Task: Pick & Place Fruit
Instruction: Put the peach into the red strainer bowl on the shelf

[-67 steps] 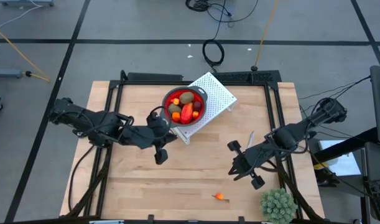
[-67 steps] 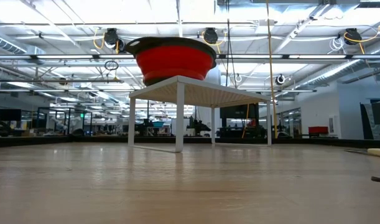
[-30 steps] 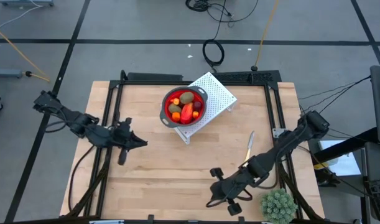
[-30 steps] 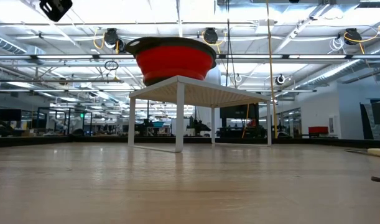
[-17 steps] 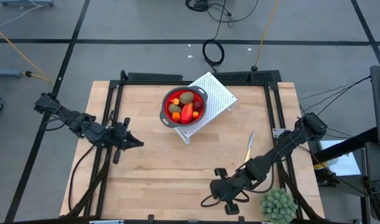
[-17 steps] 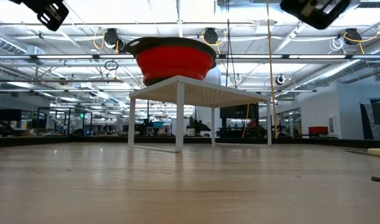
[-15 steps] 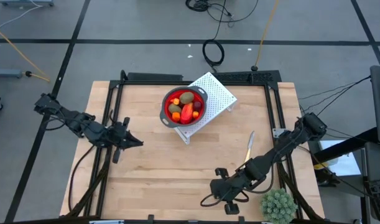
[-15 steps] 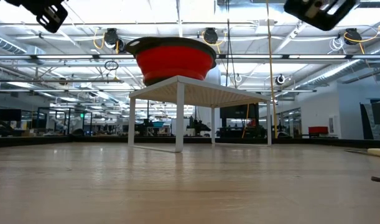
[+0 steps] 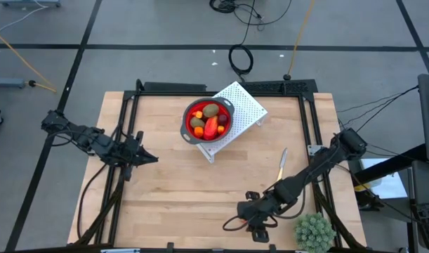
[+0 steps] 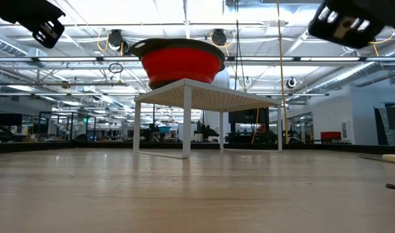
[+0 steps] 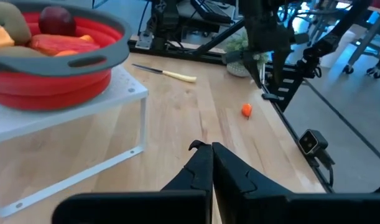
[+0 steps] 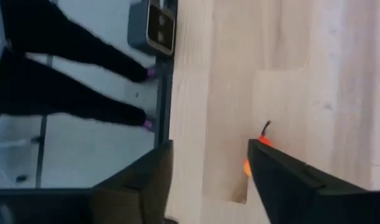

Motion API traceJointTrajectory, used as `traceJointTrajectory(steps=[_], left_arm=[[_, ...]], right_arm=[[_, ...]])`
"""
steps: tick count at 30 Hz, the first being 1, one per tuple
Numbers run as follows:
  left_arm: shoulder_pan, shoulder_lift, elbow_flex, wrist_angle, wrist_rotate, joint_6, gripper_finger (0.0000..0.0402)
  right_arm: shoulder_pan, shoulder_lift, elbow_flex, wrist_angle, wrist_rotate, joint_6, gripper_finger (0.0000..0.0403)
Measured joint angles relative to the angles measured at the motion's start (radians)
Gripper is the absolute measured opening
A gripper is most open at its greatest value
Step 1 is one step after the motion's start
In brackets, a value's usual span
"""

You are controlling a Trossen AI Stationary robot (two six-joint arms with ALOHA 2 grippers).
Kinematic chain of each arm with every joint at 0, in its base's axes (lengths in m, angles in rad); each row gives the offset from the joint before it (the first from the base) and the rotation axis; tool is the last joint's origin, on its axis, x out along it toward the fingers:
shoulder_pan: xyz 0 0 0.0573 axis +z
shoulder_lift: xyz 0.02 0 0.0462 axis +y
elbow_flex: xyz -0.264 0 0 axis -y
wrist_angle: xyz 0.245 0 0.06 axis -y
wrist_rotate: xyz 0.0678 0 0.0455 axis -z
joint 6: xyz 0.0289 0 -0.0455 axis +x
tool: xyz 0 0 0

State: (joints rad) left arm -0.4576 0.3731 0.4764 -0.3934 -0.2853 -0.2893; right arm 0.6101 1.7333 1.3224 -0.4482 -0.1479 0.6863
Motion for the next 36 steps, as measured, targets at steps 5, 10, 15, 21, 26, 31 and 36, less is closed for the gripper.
traceJointTrajectory(steps=[5, 10, 15, 21, 26, 31, 36], left_arm=[[0.000, -0.001, -0.002, -0.016, 0.000, 0.000, 0.0014], [0.000, -0.001, -0.002, -0.018, 0.000, -0.001, 0.0004], [0.000, -0.001, -0.002, -0.018, 0.000, -0.007, 0.0011], [0.000, -0.001, -0.002, -0.018, 0.000, -0.007, 0.0013], [0.000, -0.001, -0.002, -0.018, 0.000, -0.007, 0.0003], [0.000, -0.001, -0.002, -0.018, -0.001, -0.007, 0.0015], [0.000, -0.001, -0.002, -0.018, -0.001, -0.006, 0.0007]], right_arm=[[0.015, 0.062, 0.000, 0.018, -0.048, -0.045, 0.0235], [0.014, 0.099, 0.000, -0.001, -0.030, -0.056, 0.0244], [0.014, 0.102, 0.000, -0.027, 0.064, -0.062, 0.0241], [0.018, 0.102, 0.000, -0.040, 0.071, -0.062, 0.0242], [0.021, 0.102, -0.014, -0.031, 0.095, -0.056, 0.0242], [0.026, 0.102, -0.081, 0.043, 0.092, -0.018, 0.0242], [0.027, 0.103, -0.141, 0.107, 0.092, 0.008, 0.0242]])
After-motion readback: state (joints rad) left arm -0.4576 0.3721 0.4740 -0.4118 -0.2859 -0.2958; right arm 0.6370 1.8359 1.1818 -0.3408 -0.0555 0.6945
